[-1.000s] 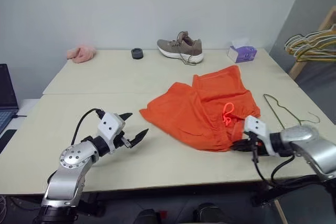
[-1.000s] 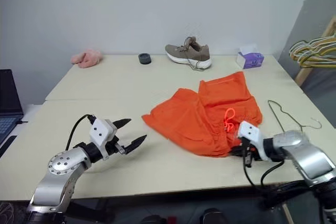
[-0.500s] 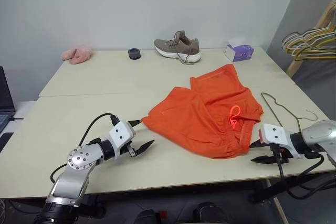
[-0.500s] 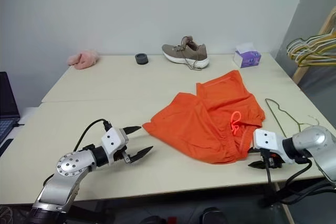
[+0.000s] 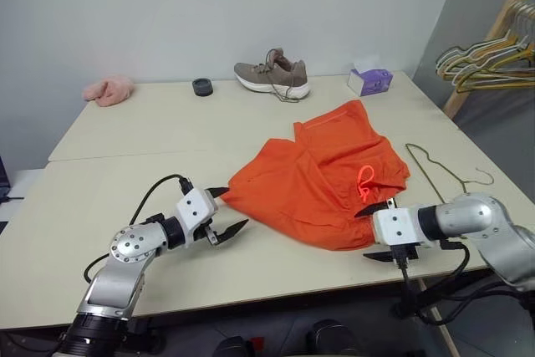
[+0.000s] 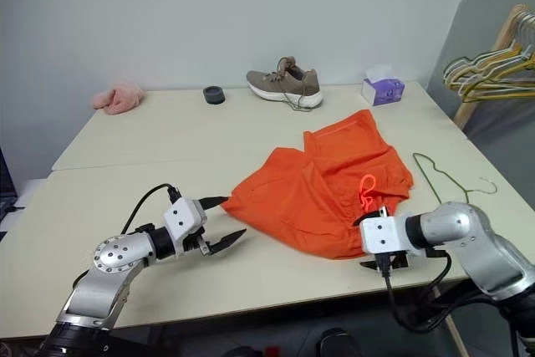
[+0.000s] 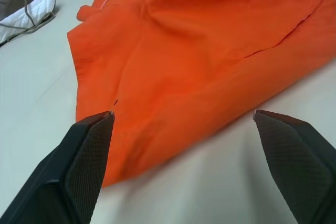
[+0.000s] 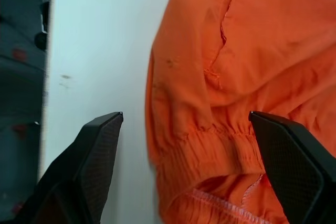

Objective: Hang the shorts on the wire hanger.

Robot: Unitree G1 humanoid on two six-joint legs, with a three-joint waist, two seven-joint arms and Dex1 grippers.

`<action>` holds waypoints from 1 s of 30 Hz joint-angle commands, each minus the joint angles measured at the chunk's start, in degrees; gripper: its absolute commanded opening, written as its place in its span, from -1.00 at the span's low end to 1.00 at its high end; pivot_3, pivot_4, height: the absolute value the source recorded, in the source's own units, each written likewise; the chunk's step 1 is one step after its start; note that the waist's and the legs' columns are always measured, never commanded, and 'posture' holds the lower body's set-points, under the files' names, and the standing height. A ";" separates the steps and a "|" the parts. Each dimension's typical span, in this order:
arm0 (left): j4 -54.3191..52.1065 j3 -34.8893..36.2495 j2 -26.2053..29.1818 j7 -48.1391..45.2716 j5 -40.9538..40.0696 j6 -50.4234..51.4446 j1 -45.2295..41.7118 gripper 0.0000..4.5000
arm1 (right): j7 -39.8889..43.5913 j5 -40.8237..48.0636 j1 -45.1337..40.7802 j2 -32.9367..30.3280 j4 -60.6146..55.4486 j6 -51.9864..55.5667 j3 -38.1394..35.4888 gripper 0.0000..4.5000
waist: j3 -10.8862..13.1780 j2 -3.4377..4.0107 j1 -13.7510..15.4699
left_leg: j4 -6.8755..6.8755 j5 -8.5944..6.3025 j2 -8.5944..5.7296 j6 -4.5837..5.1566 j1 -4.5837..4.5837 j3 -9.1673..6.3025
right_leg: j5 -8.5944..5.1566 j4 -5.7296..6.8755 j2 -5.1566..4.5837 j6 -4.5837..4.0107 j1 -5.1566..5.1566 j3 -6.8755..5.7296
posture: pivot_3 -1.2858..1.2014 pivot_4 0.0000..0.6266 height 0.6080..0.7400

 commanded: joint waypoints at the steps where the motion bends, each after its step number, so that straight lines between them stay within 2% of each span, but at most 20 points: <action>1: -3.05 -0.07 0.09 0.32 -0.52 0.59 -0.64 1.00 | -1.63 -6.47 -2.55 1.62 3.04 -3.21 3.07 0.82 | 0.00 0.00 -0.08 | 0.00 0.00 0.00 0.00 0.02 -0.01 | 0.02 0.01 0.00 -0.03 0.01 0.00 | -0.12 -0.88 1.00; 3: -3.44 -0.11 0.17 0.36 -0.53 0.93 -0.57 1.00 | -2.11 -7.62 -3.14 2.64 4.02 -3.45 3.27 0.82 | 0.01 0.01 -0.05 | -0.01 0.00 0.00 0.00 0.00 -0.07 | 0.10 0.01 0.01 -0.18 0.01 0.00 | -0.11 -0.88 1.00; 8: -4.11 -0.47 0.41 0.39 -0.26 1.43 -0.74 1.00 | -1.99 -7.65 -4.68 3.94 4.50 -3.79 1.81 0.09 | 0.01 0.02 -0.13 | -0.01 0.00 -0.01 0.00 0.00 -0.09 | 0.11 0.02 0.03 -0.20 0.02 -0.04 | -0.12 -0.88 1.00; 15: -4.80 -2.54 1.60 -0.20 2.49 1.72 -3.53 1.00 | -0.79 -0.79 -4.90 5.12 0.35 2.27 -3.37 -0.99 | 0.01 0.02 -0.19 | 0.00 0.00 -0.01 0.00 0.00 -0.15 | 0.12 0.03 0.04 -0.20 0.04 -0.03 | -0.12 -0.88 1.00; 20: -1.72 -5.91 3.56 -1.38 7.26 -2.23 -7.52 1.00 | 0.24 2.28 -5.29 4.56 -2.58 7.06 -5.95 -0.99 | 0.02 0.01 -0.41 | 0.00 0.00 -0.01 0.00 -0.01 -0.15 | 0.12 0.03 0.05 -0.20 0.04 -0.06 | -0.14 -0.88 1.00; 26: 1.43 -8.67 3.99 -4.28 8.17 -4.74 -10.43 1.00 | 1.13 4.80 -6.32 4.10 -4.51 11.21 -7.46 -0.99 | 0.04 0.04 -1.74 | -0.01 0.00 -0.02 0.00 -0.05 -0.13 | 0.11 0.01 0.05 -0.20 0.02 -0.06 | -0.16 -0.87 1.00; 30: 9.64 -11.06 4.65 -3.61 13.18 -10.78 -13.23 1.00 | 1.94 7.31 -6.82 3.14 -6.26 14.01 -9.33 -0.99 | 0.08 0.09 -2.67 | -0.01 0.00 -0.01 0.00 -0.06 -0.16 | 0.11 0.02 0.05 -0.19 0.00 -0.05 | -0.17 -0.86 1.00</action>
